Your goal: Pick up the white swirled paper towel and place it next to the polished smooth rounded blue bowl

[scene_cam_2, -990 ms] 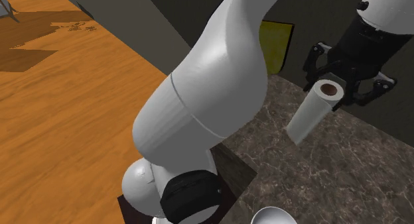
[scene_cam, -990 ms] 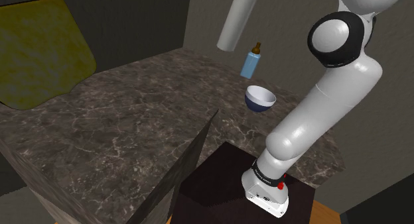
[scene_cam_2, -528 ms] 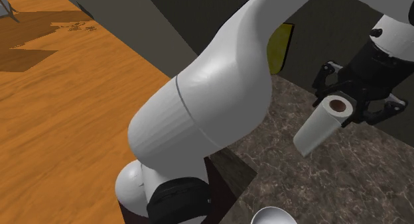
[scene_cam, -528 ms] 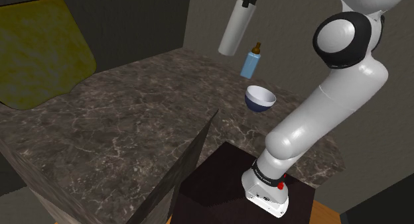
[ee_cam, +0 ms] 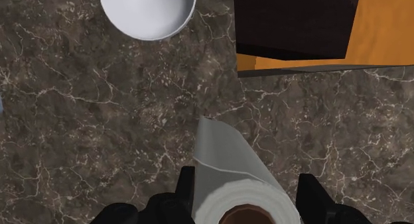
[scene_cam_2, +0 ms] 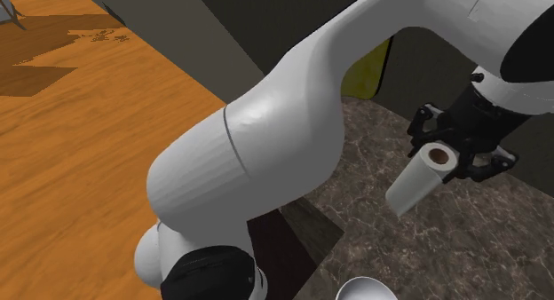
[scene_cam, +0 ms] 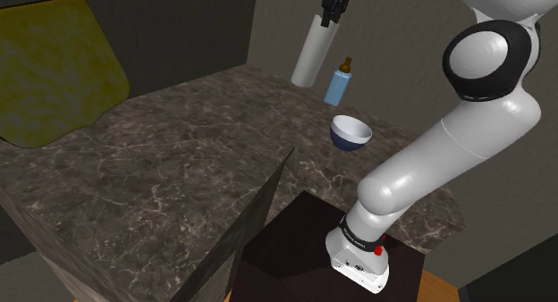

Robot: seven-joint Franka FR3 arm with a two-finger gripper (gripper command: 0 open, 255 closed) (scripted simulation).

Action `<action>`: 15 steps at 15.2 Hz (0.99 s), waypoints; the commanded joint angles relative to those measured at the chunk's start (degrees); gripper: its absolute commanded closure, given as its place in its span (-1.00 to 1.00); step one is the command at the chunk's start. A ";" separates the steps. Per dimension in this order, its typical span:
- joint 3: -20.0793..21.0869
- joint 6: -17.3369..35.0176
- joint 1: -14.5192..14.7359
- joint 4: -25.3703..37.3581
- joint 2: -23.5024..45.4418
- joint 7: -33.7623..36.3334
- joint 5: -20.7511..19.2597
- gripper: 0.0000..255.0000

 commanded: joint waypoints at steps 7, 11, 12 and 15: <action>-0.04 7.27 -0.02 -11.80 -4.54 -0.19 0.00 1.00; -0.04 10.59 -0.02 -16.90 -6.32 -0.25 0.01 1.00; -0.04 11.41 -0.02 -18.11 -6.73 -0.27 0.01 1.00; -0.03 13.81 -0.02 -21.63 -7.85 -0.31 0.02 1.00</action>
